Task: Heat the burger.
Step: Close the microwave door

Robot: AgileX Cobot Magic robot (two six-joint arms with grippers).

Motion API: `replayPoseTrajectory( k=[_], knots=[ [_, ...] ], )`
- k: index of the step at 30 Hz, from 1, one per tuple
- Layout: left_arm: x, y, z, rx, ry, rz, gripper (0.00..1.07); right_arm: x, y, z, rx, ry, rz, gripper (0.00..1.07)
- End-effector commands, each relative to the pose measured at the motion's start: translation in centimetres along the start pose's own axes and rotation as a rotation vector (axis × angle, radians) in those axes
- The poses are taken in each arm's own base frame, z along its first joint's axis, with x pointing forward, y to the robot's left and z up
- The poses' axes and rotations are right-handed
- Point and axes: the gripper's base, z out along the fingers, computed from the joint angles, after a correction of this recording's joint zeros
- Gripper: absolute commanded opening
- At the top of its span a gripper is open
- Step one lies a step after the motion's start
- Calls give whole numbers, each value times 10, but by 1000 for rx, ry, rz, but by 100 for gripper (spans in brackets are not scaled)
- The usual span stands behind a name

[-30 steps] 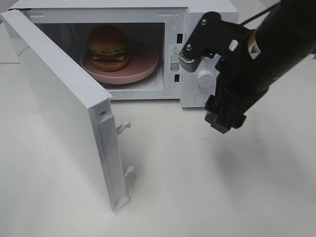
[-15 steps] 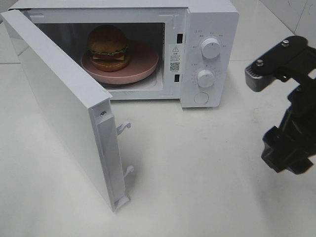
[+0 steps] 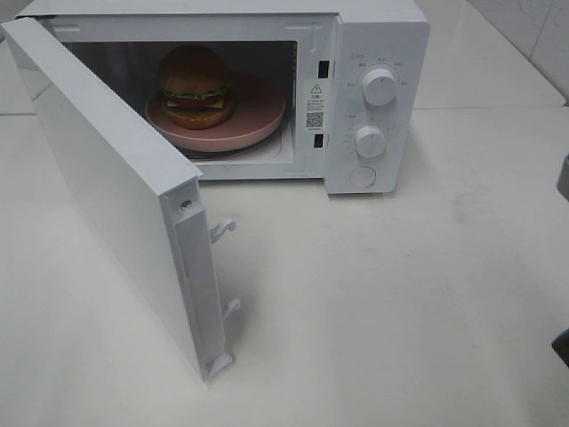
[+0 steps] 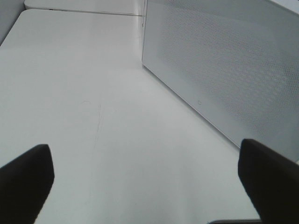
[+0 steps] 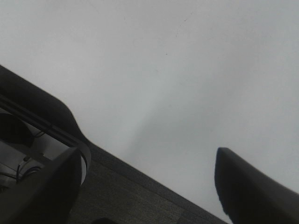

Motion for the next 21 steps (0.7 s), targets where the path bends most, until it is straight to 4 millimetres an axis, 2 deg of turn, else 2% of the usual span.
replayPoseTrajectory(
  k=[1, 9, 21],
  knots=[
    [0, 0, -2, -4, -29, 1, 100, 16, -2, -2, -4, -1, -4, 76],
    [0, 0, -2, -4, -29, 1, 100, 46, -7, -10, -17, -107, 20, 76],
    [0, 0, -2, -4, -29, 1, 100, 66, -19, -22, 24, -293, 204, 76]
  ],
)
